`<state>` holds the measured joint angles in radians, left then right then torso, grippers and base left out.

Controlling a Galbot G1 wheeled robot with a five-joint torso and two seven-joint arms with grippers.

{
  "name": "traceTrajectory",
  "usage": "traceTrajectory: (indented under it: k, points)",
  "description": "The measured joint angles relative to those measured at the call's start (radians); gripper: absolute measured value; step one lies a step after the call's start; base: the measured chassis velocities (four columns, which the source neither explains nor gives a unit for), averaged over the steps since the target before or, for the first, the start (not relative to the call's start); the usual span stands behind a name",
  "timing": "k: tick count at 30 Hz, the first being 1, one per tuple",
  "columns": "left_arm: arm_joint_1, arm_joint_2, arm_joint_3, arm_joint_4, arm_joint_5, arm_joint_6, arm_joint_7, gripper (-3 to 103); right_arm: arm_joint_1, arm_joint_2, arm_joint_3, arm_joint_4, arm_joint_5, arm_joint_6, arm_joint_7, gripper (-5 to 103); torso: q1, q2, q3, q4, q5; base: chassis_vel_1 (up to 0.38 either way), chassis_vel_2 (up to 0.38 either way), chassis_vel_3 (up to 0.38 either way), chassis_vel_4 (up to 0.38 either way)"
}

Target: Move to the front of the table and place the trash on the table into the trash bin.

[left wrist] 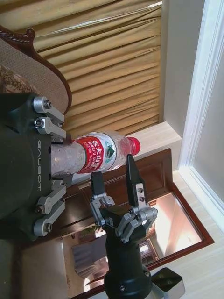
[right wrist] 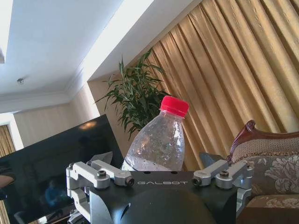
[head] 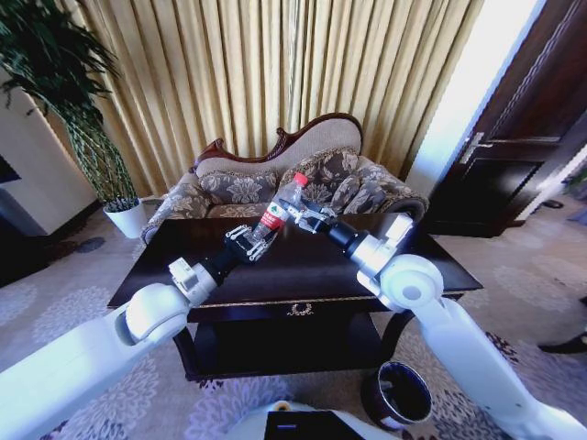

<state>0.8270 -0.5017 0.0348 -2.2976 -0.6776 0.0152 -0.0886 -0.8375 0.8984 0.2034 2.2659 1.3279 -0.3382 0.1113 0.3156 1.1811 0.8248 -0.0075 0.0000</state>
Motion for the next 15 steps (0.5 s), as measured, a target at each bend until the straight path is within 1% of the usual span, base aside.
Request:
traceTrajectory:
  k: [9,10,11,13,14,15]
  points:
    - [0.004,0.005,0.004,-0.010,-0.001,0.002,0.017,30,0.013,-0.020,-0.018,0.003,0.000,0.000,-0.020,100,0.000,0.000,0.000,0.0001,0.0000,0.000,0.000,0.000,0.000]
    - [0.004,0.005,0.003,-0.011,-0.001,0.002,0.019,30,0.015,-0.022,-0.020,0.003,-0.001,0.000,-0.021,103,0.000,0.000,0.000,0.0000,0.0000,0.000,0.000,0.000,0.000]
    - [0.004,0.005,0.003,-0.011,-0.001,0.002,0.019,30,0.015,-0.022,-0.020,0.003,-0.001,0.000,-0.021,103,0.000,0.000,0.000,0.0000,0.0000,0.000,0.000,0.000,0.000]
    - [0.004,0.009,0.002,-0.018,-0.005,0.003,0.034,30,0.019,-0.024,-0.024,0.003,-0.002,0.001,-0.022,95,0.000,0.000,0.000,0.0001,0.0000,0.000,0.000,0.000,0.000]
    - [0.004,0.009,0.002,-0.018,-0.005,0.003,0.034,30,0.019,-0.024,-0.024,0.003,-0.002,0.001,-0.022,95,0.000,0.000,0.000,0.0001,0.0000,0.000,0.000,0.000,0.000]
    - [0.005,0.011,0.002,-0.020,-0.006,0.004,0.039,30,0.020,-0.024,-0.025,0.002,-0.002,0.002,-0.022,90,0.000,0.000,0.000,0.0001,0.0000,0.000,0.000,0.000,0.000]
